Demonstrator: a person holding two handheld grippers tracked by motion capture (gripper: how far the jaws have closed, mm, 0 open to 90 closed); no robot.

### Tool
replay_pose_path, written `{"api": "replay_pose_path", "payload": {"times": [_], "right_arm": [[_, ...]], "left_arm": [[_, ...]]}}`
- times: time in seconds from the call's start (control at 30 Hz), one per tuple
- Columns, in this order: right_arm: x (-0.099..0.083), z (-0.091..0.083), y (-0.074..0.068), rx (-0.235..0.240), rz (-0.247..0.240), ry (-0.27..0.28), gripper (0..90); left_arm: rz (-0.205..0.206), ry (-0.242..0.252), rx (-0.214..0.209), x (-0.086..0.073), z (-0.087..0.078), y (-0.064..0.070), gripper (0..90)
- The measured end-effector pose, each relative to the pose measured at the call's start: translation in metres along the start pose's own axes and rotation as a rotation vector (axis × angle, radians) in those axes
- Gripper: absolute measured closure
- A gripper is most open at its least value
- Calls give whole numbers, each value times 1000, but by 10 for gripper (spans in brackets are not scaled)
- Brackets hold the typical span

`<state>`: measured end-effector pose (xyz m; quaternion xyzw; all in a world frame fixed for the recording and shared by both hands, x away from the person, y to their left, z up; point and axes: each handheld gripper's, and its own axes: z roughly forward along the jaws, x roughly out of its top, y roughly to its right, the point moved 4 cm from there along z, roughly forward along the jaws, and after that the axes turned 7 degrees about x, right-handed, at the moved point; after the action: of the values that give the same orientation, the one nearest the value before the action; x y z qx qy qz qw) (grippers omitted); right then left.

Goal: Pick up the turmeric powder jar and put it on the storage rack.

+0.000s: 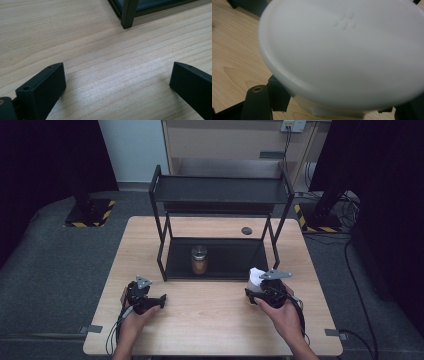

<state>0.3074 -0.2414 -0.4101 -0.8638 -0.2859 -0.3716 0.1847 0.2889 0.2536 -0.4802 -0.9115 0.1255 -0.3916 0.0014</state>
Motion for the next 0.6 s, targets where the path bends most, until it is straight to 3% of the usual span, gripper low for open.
{"api": "replay_pose_path", "payload": {"times": [0.6], "right_arm": [[14, 11, -12, -46, 35, 24, 318]], "left_arm": [[-4, 0, 4, 0, 0, 1, 0]]}}
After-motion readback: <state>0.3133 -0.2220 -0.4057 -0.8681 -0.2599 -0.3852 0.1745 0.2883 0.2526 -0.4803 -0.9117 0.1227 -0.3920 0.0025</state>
